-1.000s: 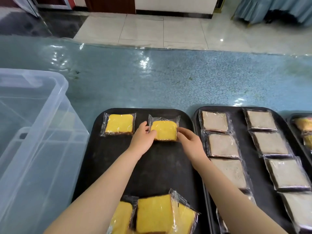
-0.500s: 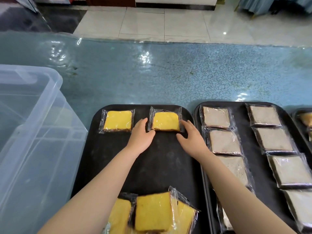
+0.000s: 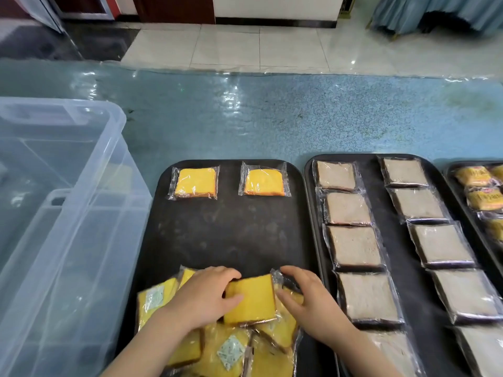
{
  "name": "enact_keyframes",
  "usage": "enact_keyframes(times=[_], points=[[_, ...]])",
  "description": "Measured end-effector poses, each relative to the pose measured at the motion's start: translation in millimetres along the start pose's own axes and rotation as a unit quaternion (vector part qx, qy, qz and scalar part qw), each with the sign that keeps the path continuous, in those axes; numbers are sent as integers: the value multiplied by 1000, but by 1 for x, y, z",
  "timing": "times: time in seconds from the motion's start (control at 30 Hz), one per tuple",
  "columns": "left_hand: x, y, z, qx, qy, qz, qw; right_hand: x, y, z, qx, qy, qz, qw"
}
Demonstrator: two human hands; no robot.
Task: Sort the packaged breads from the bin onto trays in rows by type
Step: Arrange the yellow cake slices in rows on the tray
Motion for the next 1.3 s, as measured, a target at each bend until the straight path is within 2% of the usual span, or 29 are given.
enact_keyframes(times=[0.37, 0.5, 0.73, 0.83, 0.97, 1.17, 1.3], points=[[-1, 15, -24, 99, -102, -14, 990, -13, 19, -28, -28, 61, 4, 998], [-1, 14, -20, 40, -77, -29, 996, -5, 18, -24, -41, 71, 36, 996], [3, 10, 8, -52, 47, -37, 997, 24, 9, -6, -53, 1, 36, 998], [19, 10, 26, -93, 112, -16, 989, 49, -9, 7, -69, 14, 50, 996], [45, 9, 42, -104, 186, 31, 977, 89, -39, 7, -60, 46, 72, 995], [98, 4, 62, -137, 145, 100, 975, 135, -88, -22, -35, 74, 81, 993], [123, -4, 71, -221, 132, 127, 958, 148, -113, -44, -38, 69, 76, 994]])
Point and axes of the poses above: each hand's wrist, its own y-axis away from the middle knuckle, its own z-axis out of the back of the hand, x = y × z, the point moved 6 cm from there along -y, towards the middle knuckle, and after that the axes turned 10 degrees about -z, right-handed, at the moved point
